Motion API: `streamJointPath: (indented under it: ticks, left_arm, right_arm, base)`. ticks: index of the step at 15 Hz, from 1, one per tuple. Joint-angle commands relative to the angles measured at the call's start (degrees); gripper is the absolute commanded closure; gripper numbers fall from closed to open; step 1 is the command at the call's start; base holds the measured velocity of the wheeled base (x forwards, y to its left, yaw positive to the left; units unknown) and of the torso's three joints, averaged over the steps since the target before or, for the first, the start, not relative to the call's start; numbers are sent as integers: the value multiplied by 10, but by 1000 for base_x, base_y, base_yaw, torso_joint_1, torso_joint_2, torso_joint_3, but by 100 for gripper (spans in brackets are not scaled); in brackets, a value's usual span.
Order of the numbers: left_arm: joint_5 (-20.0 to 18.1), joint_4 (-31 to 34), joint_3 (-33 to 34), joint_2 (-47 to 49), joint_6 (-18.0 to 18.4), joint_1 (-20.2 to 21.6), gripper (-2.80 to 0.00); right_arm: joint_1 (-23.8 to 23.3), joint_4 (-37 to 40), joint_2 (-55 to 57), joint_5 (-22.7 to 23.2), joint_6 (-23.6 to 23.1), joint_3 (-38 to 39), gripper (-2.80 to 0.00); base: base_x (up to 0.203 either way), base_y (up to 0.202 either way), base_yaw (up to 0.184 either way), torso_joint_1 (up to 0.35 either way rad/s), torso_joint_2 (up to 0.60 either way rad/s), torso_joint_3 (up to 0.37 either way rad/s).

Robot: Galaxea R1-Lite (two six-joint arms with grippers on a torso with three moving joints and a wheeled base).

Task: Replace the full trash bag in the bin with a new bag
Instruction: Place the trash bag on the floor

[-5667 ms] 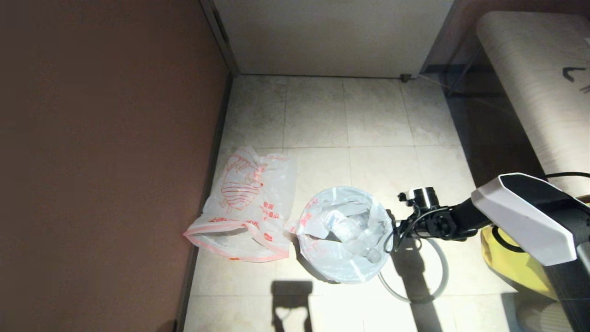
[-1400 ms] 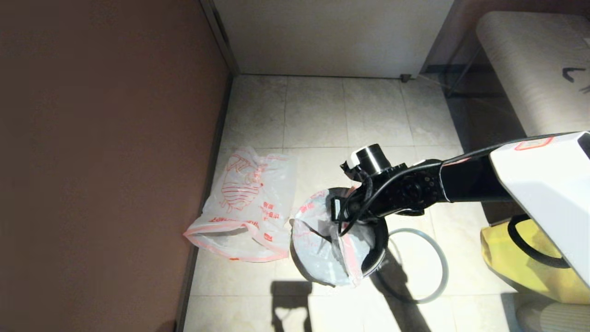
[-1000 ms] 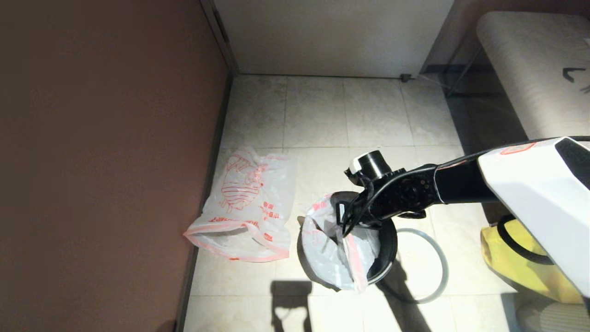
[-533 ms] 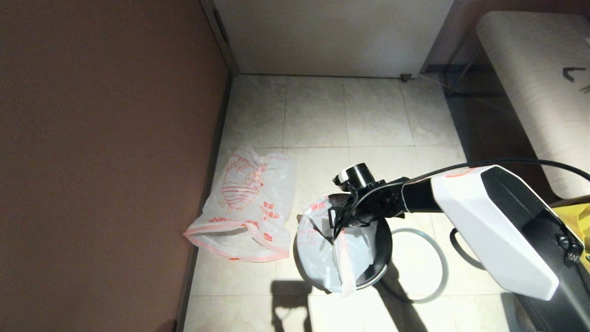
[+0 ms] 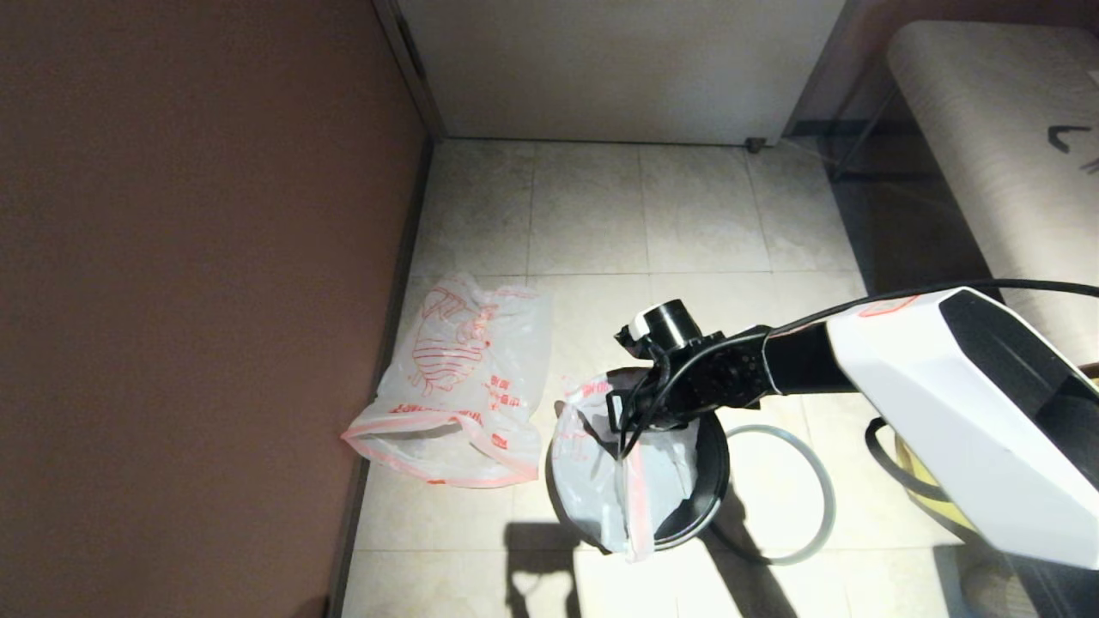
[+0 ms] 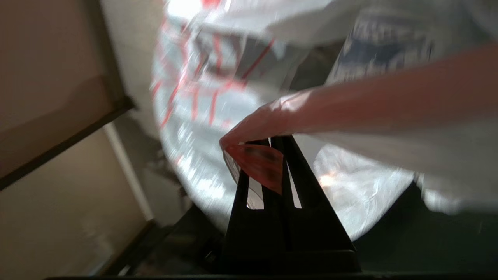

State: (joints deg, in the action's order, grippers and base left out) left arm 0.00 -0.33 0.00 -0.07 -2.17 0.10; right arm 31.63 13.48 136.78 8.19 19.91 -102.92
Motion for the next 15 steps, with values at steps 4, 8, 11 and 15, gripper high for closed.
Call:
streamJointPath:
  ticks: [4,8,11,15]
  left_arm:
    - [0,0,0,0,0,0,0]
    - [0,0,0,0,0,0,0]
    - [0,0,0,0,0,1,0]
    - [0,0,0,0,0,1,0]
  right_arm:
    - [10,-65,-161,40,38,155,0]
    - [13,-70,-220,64,39,202,0]
    - [16,-70,-242,69,38,222,0]
    - [17,-69,-255,69,36,235,0]
  base:
    - [0,0,0,0,0,0]
    - [0,0,0,0,0,0]
    - [0,0,0,0,0,0]
    - [0,0,0,0,0,0]
